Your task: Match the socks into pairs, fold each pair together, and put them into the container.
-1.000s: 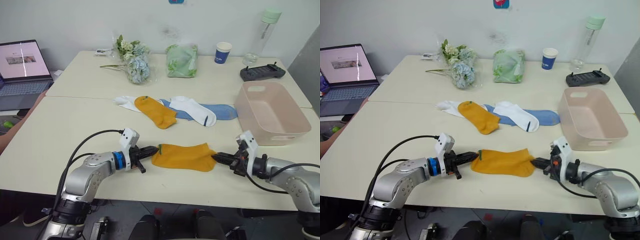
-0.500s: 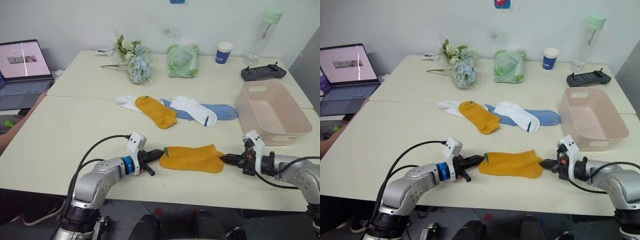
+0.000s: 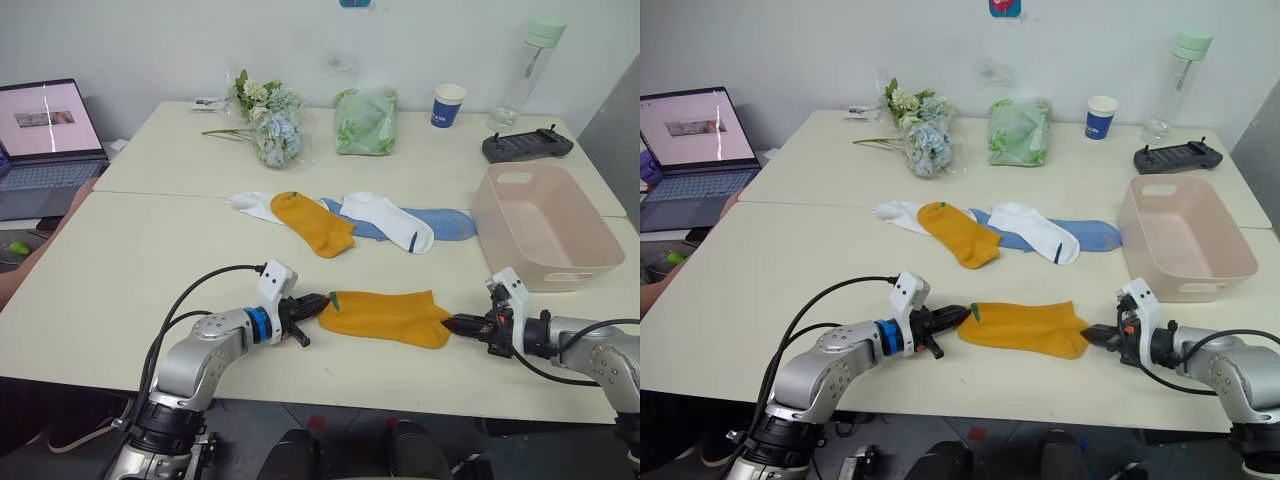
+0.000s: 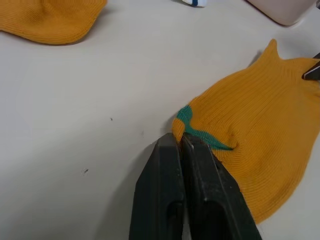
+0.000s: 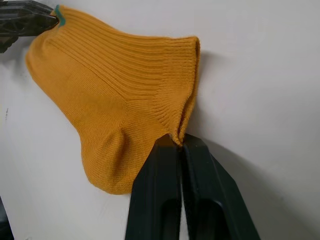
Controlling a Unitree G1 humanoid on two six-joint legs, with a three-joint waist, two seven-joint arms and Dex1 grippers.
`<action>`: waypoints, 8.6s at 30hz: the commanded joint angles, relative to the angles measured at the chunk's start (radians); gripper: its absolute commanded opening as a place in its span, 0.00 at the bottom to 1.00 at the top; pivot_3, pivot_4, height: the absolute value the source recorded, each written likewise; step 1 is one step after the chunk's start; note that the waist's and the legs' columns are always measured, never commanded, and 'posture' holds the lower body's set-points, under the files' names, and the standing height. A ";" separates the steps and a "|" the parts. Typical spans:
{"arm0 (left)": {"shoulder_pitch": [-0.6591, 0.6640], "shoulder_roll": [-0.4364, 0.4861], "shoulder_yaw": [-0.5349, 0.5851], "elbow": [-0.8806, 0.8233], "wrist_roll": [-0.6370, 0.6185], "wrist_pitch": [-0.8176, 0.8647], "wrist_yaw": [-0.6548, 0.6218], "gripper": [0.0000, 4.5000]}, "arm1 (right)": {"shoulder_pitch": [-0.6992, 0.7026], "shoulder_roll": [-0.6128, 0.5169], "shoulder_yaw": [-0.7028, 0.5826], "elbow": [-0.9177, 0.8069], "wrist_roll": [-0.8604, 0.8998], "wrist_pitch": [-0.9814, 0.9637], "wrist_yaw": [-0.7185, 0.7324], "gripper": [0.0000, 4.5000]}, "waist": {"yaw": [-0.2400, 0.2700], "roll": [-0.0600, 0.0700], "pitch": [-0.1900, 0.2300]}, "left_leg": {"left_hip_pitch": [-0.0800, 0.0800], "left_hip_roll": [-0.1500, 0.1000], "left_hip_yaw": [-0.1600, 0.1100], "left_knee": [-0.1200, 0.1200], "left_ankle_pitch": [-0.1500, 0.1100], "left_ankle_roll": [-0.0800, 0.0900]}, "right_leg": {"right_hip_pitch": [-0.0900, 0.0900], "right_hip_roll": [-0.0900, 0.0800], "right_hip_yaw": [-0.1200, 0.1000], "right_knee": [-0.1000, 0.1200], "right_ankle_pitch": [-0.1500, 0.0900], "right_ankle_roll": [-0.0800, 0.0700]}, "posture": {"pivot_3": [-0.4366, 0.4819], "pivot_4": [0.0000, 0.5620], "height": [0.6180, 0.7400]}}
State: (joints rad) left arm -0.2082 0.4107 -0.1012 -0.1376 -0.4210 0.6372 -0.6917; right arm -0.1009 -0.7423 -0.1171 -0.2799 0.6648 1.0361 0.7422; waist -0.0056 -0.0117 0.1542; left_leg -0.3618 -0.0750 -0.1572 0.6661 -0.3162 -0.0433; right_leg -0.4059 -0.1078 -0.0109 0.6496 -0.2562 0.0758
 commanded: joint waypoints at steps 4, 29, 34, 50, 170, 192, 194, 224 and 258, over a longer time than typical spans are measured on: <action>-0.036 0.012 0.075 -0.026 -0.021 -0.064 -0.013 0.54 | 0.012 -0.018 -0.068 -0.038 -0.031 -0.080 -0.027 0.53 | 0.001 0.000 0.000 | 0.000 0.000 0.000 0.000 0.000 0.000 | 0.000 0.000 0.000 0.000 0.000 0.000 | 0.48 0.27 1.00; -0.131 -0.032 -0.165 0.207 0.229 -0.423 -0.157 0.00 | -0.033 0.129 0.298 0.024 -0.426 -0.662 0.021 0.01 | -0.003 0.000 0.000 | 0.000 0.000 0.000 0.000 0.000 0.000 | 0.000 0.000 0.000 0.000 0.000 0.000 | 0.48 0.27 1.00; -0.102 -0.008 -0.163 0.266 0.277 -0.486 -0.157 0.00 | 0.002 0.131 0.270 0.109 -0.464 -0.736 0.013 0.01 | -0.003 0.000 -0.001 | 0.001 0.000 0.000 0.000 0.000 0.000 | 0.000 0.000 0.000 0.000 0.000 0.000 | 0.48 0.27 1.00; -0.003 0.076 -0.061 0.025 0.132 -0.473 -0.258 0.00 | 0.061 0.099 0.131 -0.080 -0.273 -0.708 0.125 0.01 | -0.004 0.001 -0.002 | 0.002 0.000 0.000 0.000 0.000 0.000 | 0.001 0.000 0.000 0.000 0.000 0.000 | 0.48 0.27 1.00; -0.271 -0.142 -0.219 0.084 0.160 -0.147 -0.187 0.28 | -0.009 0.064 -0.087 -0.047 -0.323 -0.594 -0.066 1.00 | -0.027 0.000 -0.002 | 0.002 0.001 0.001 0.000 0.000 0.000 | 0.001 0.001 0.001 0.001 0.001 0.001 | 0.48 0.27 1.00; -0.524 -0.109 -0.065 0.771 0.328 -0.517 -0.097 0.94 | 0.186 0.031 0.093 -0.239 -0.393 -0.589 -0.012 0.91 | -0.018 -0.001 -0.001 | -0.001 -0.001 0.000 0.002 0.000 0.000 | 0.001 0.000 0.000 -0.001 0.001 0.001 | 0.48 0.27 1.00; -0.523 -0.113 -0.067 0.775 0.337 -0.522 -0.106 0.84 | 0.198 0.029 0.113 -0.240 -0.406 -0.599 -0.007 0.79 | -0.019 -0.001 -0.001 | 0.000 -0.001 0.000 0.002 0.000 0.000 | 0.001 0.000 -0.001 0.000 0.001 0.001 | 0.48 0.27 1.00; -0.364 -0.087 -0.016 0.456 0.280 -0.361 -0.136 0.00 | 0.127 0.035 0.099 -0.179 -0.404 -0.631 0.014 0.29 | -0.023 -0.001 -0.002 | 0.000 -0.001 -0.001 0.005 0.000 0.000 | 0.001 0.000 0.000 0.002 0.001 0.001 | 0.48 0.27 1.00; -0.335 -0.073 -0.042 0.436 0.311 -0.380 -0.140 0.00 | 0.123 0.112 0.090 -0.243 -0.210 -0.411 -0.008 0.29 | -0.023 -0.001 -0.002 | 0.000 -0.001 -0.001 0.005 0.000 0.000 | 0.001 0.000 0.000 0.002 0.001 0.001 | 0.48 0.27 1.00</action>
State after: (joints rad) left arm -0.5425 0.3298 -0.1407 0.3392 -0.1117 0.2738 -0.8321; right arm 0.0289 -0.6339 -0.0152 -0.4768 0.4232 0.6154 0.7382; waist -0.0289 -0.0127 0.1526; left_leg -0.3623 -0.0757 -0.1584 0.6709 -0.3160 -0.0433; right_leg -0.4052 -0.1075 -0.0113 0.6515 -0.2550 0.0769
